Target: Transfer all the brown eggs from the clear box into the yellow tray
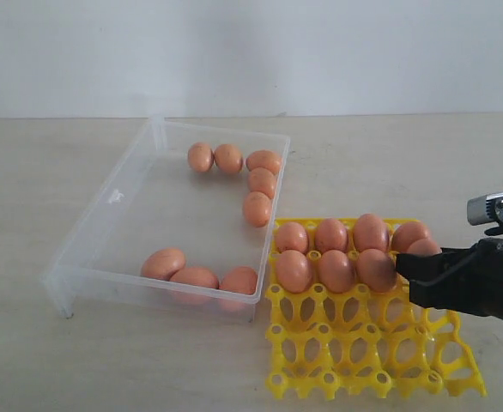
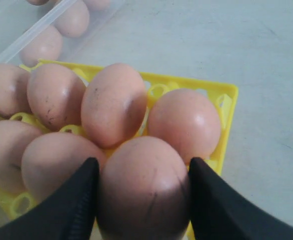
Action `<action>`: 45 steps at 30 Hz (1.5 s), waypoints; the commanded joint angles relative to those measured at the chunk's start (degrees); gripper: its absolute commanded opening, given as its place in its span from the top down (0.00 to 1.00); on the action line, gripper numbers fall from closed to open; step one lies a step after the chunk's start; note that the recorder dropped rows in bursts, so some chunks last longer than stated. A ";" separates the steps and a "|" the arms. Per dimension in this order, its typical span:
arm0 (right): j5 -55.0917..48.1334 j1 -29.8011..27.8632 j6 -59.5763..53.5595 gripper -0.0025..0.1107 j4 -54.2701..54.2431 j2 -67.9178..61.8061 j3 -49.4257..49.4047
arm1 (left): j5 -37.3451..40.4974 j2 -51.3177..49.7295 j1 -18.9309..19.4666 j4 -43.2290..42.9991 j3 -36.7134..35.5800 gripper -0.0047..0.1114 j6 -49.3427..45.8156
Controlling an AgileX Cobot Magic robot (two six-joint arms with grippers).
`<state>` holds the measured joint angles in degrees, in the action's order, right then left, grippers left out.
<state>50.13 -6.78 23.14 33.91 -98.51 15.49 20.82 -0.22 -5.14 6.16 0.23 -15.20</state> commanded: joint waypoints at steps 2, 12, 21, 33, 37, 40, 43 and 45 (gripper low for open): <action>1.09 -0.10 -1.12 0.55 0.32 0.04 0.16 | -0.22 0.22 0.21 0.01 -0.23 0.92 0.61; 2.81 -0.10 -1.01 0.50 1.20 0.30 0.16 | -0.22 0.22 0.21 0.01 -0.23 0.92 0.61; 18.87 -0.10 2.27 0.50 -0.32 11.32 0.16 | -0.22 0.22 0.21 0.01 -0.23 0.92 0.61; 9.76 6.74 13.67 0.98 1.60 17.32 22.68 | -0.22 0.22 0.21 0.01 -0.23 0.92 0.61; -11.29 19.44 21.91 0.98 18.58 11.87 39.76 | -0.22 0.22 0.21 0.01 -0.23 0.92 0.61; -26.63 29.95 38.51 0.98 41.60 4.97 48.15 | -0.22 0.22 0.21 0.01 -0.23 0.92 0.61; -34.52 38.01 60.61 0.98 62.27 -1.26 51.47 | -0.22 0.22 0.21 0.01 -0.23 0.92 0.61; -36.05 41.26 71.30 0.98 66.04 -4.97 51.92 | -0.22 0.22 0.21 0.01 -0.23 0.92 0.61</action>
<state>18.76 31.14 79.35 90.51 -99.55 66.18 20.82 -0.22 -5.14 6.16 0.23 -15.20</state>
